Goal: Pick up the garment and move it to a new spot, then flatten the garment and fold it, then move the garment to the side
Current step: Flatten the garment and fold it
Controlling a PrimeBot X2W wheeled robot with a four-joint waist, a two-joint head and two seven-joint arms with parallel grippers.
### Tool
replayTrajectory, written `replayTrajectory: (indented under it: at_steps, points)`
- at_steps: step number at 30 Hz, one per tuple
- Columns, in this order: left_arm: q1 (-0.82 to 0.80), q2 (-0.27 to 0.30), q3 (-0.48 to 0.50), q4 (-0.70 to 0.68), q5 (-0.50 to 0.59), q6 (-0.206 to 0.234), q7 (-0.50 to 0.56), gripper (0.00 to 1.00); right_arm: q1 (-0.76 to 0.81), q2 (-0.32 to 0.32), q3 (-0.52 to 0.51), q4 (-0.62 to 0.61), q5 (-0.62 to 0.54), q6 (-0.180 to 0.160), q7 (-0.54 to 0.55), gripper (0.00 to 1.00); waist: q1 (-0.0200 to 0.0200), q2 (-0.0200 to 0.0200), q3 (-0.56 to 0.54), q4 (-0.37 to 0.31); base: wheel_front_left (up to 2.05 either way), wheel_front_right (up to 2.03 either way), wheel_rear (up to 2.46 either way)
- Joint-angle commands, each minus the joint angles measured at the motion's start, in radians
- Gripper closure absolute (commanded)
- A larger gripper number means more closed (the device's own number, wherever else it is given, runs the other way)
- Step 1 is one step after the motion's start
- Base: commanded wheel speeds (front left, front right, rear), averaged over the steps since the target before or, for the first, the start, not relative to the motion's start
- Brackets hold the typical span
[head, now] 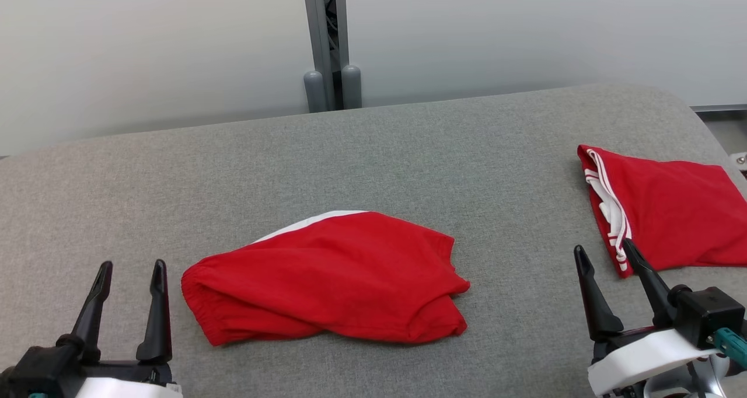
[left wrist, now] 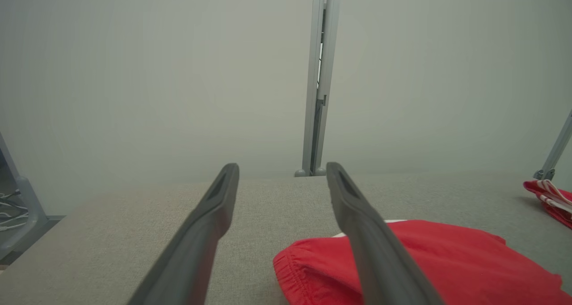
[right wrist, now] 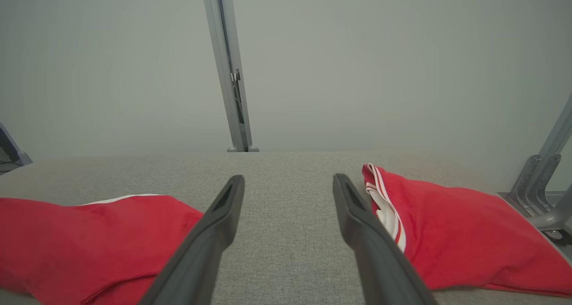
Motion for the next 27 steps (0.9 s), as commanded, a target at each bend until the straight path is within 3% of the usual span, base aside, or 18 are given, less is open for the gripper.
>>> replayTrajectory:
  at_steps: [1, 13, 26, 27]
  points:
    - [-0.019, 0.0, 0.0, -0.002, -0.003, -0.005, -0.003, 0.0, 0.007, -0.005, 0.001, -0.003, 0.0, 0.0, 0.003, 0.0, 0.0, 0.0, 0.001, 0.002, 0.0, 0.0, 0.0]
    - [-0.035, -0.007, -0.084, 0.147, -0.156, -0.098, 0.252, 0.0, -0.021, -0.005, 0.045, 0.02, 0.012, 0.0, 0.002, 0.0, 0.0, 0.0, 0.053, -0.01, 0.0, 0.0, 0.0]
    - [-0.129, 0.0, -0.066, 0.321, -0.236, -0.18, 0.239, 0.0, -0.047, -0.004, 0.068, 0.05, 0.027, 0.0, -0.015, 0.0, 0.0, 0.0, 0.111, -0.038, 0.0, 0.0, 0.0]
    - [-0.137, 0.003, -0.068, 0.326, -0.237, -0.186, 0.238, 0.09, -0.046, -0.004, 0.071, 0.053, 0.027, 0.0, -0.013, 0.0, 0.0, 0.0, 0.113, -0.038, 0.0, 0.0, 0.0]
